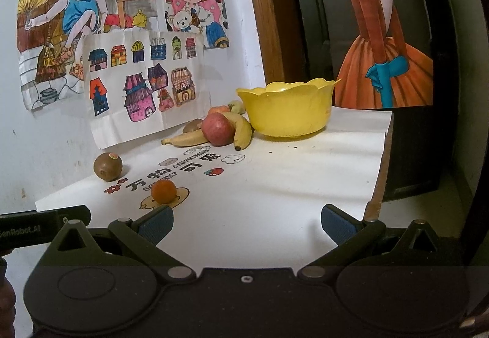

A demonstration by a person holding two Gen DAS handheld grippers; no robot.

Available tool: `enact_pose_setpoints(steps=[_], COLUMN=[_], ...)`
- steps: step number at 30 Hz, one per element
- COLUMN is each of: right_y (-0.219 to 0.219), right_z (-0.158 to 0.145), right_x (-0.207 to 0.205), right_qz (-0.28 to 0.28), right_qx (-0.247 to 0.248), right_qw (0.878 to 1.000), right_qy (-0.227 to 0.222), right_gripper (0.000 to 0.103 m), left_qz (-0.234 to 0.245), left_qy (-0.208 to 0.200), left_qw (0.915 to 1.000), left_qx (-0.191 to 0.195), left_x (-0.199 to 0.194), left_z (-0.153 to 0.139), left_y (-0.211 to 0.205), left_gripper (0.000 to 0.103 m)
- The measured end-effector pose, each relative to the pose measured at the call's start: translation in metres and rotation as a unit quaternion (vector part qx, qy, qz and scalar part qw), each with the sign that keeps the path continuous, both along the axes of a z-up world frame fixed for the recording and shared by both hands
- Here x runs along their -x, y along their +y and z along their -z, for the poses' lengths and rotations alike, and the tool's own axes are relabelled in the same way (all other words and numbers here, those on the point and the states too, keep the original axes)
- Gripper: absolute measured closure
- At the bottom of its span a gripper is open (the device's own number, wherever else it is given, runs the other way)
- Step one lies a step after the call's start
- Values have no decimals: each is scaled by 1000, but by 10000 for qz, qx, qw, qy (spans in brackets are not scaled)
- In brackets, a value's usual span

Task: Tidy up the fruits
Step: 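Move the left tool toward the kiwi while the right tool approaches the orange, then close the right tool on the orange while the left tool grasps the brown kiwi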

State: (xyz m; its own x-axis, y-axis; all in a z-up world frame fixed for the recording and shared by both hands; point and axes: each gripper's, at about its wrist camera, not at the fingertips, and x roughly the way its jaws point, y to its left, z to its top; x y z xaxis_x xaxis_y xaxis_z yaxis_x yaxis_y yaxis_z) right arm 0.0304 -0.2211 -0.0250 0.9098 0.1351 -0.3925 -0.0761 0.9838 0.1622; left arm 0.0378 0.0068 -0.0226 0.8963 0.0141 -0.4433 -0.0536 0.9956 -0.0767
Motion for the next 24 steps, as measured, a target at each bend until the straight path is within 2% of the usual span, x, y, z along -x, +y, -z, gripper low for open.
enact_pose_setpoints(steps=[10,15,19,21,24], right_y=[3,5,12,19,33], right_z=[0,-14,-26,-29,-29], right_x=[-11,-29,-55,-67,-82], right_qz=[-204,-707,-1172,-1370,-1523], right_qx=[17,-157,-372,-330,4], right_qw=[9998,9974,9923,9896,9872], right_qy=[55,-27,156,286,476], right_gripper=[1,1,1,1,1], left_qz=[-65,-145,81,122,154], left_qy=[58,-21,73,79,117], left_qw=[9999,9993,9986,9979,9976], left_qx=[-119,-334,-519,-630,-669], left_x=[-14,-29,-50,-61,-81], left_z=[-1,-10,-18,-21,-21], left_y=[10,24,38,47,62], left_gripper=[0,0,0,0,0])
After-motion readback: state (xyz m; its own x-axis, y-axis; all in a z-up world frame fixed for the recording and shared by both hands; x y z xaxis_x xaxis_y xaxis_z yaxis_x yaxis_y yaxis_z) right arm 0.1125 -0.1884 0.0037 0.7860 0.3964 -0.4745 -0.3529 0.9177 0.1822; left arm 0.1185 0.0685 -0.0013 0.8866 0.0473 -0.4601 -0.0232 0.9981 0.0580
